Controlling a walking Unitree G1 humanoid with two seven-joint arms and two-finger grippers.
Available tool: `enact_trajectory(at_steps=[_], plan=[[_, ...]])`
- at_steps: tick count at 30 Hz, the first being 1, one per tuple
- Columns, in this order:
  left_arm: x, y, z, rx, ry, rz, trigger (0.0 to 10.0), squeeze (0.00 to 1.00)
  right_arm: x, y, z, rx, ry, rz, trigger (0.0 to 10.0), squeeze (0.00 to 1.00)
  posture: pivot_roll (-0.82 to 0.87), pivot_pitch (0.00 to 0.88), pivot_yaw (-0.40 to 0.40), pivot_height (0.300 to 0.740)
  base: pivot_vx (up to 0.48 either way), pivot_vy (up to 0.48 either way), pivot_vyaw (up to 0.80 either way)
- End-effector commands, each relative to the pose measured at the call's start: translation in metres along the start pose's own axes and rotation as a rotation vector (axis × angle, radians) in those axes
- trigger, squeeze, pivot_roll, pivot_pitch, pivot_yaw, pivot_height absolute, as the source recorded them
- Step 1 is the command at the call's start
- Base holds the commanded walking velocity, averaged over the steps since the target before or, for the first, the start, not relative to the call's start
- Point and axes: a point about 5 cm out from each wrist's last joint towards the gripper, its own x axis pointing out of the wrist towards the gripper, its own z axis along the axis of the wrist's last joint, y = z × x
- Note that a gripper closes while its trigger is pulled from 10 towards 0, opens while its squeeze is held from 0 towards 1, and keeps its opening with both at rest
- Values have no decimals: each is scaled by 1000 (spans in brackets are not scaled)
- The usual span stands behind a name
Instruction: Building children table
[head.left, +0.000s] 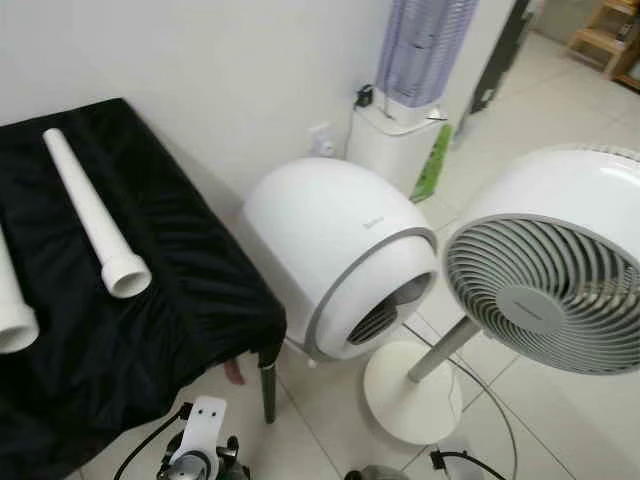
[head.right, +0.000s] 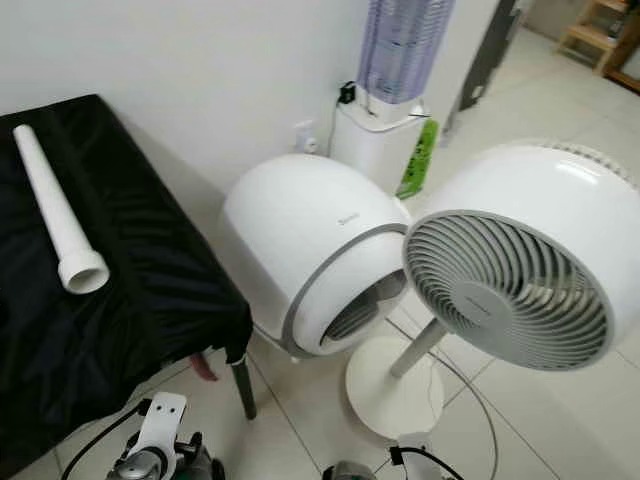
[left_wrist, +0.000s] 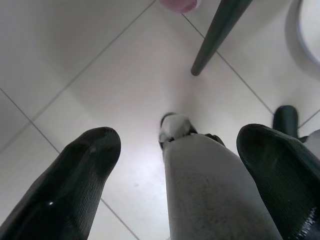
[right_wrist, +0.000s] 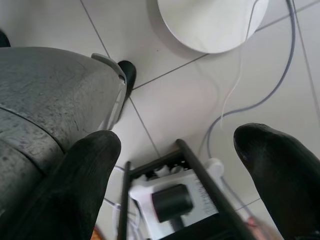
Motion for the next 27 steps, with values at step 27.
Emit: enact_trajectory(at_steps=[27], plan=[[-1,-4,-7,7,51,-17,10000,0,0,2,-3,12,23,-4,10000,0,36,0,-26,740,0,0,800]])
